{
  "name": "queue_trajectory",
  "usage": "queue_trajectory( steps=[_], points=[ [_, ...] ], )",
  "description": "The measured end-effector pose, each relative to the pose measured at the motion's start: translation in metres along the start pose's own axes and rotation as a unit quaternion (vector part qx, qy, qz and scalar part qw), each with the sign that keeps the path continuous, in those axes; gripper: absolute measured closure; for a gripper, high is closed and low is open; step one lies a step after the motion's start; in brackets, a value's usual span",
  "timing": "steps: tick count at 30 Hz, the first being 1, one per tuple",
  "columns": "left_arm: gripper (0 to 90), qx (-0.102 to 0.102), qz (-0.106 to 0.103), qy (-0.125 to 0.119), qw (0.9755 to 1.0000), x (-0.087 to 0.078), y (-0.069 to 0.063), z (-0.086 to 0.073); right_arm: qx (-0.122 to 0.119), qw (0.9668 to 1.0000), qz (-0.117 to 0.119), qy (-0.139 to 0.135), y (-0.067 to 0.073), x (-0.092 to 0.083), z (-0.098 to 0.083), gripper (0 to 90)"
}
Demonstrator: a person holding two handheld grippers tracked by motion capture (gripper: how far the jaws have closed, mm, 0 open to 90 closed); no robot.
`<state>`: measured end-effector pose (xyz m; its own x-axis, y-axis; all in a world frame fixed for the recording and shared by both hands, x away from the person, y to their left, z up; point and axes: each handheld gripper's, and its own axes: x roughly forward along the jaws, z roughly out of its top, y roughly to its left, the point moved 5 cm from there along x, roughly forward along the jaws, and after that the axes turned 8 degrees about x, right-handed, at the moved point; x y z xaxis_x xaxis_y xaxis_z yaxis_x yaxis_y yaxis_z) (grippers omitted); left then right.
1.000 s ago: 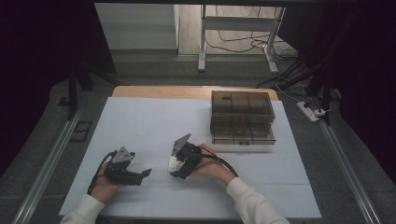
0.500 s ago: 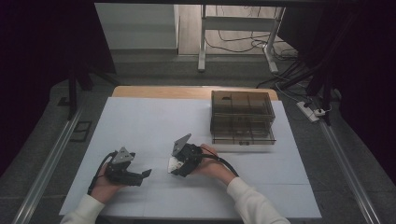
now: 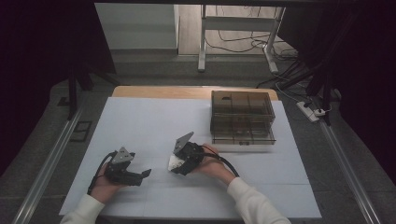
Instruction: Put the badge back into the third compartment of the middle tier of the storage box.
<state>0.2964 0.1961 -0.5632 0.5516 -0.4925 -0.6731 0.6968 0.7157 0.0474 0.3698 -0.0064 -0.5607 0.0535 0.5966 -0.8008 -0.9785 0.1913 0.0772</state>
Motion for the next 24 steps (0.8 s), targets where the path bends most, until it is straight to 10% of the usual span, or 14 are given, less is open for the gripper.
queue_trajectory(
  steps=[24],
  points=[
    [6.5, 0.000, 0.002, 0.001, 1.0000, 0.000, 0.001, -0.001, -0.003, 0.9976, -0.026, -0.065, -0.006, -0.037, 0.011, 33.2]
  ],
)
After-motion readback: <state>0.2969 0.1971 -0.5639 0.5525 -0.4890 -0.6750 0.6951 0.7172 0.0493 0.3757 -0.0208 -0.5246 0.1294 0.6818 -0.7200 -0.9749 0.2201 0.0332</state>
